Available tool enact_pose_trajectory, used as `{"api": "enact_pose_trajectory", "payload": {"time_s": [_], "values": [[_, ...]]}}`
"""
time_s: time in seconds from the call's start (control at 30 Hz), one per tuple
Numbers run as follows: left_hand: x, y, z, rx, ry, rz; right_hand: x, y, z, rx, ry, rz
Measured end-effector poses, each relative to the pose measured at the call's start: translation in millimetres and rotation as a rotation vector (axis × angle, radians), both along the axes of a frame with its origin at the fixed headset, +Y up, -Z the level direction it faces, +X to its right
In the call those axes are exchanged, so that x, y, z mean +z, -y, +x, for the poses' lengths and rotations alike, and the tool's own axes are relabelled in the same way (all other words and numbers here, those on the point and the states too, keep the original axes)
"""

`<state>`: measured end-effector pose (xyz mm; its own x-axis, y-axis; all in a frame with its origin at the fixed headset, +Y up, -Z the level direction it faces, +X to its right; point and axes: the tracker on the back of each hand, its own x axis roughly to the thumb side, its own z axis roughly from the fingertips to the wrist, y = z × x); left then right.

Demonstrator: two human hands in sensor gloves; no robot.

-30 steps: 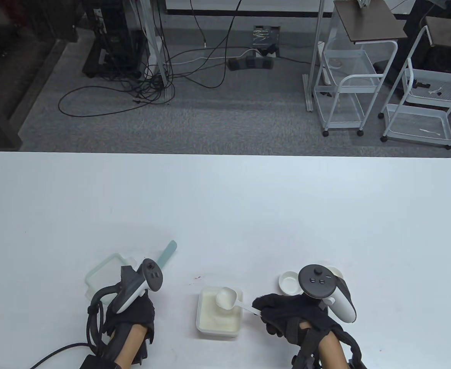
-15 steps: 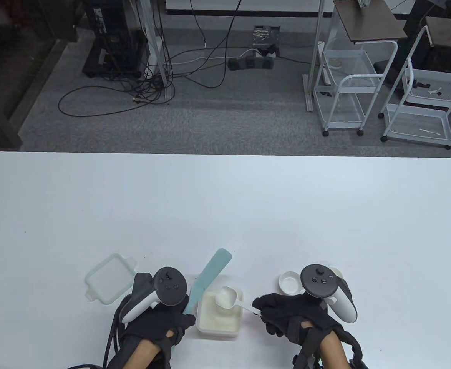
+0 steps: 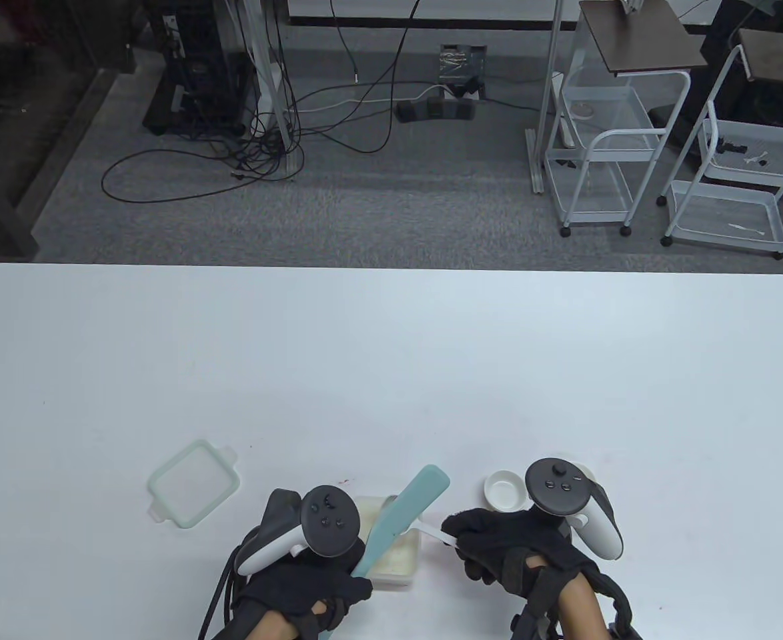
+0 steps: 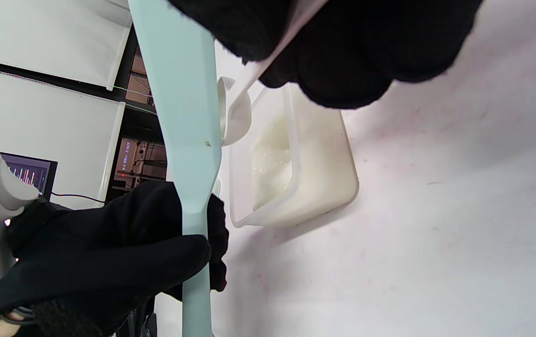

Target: Scoop white sugar with coffee spoon and level it off using dessert spatula

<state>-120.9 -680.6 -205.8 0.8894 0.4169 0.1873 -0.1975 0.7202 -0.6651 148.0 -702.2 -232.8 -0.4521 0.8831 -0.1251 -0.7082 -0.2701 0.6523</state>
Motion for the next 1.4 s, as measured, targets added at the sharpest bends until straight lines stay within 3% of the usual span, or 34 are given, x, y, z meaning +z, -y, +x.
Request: {"api": "enact_pose_trajectory", "payload": {"time_s": [1.4], "values": [[-10.8, -1.2, -22.2, -0.173, -0.082, 0.038, 0.3, 4.2, 7.1, -0.046, -0.011, -0.078]]}}
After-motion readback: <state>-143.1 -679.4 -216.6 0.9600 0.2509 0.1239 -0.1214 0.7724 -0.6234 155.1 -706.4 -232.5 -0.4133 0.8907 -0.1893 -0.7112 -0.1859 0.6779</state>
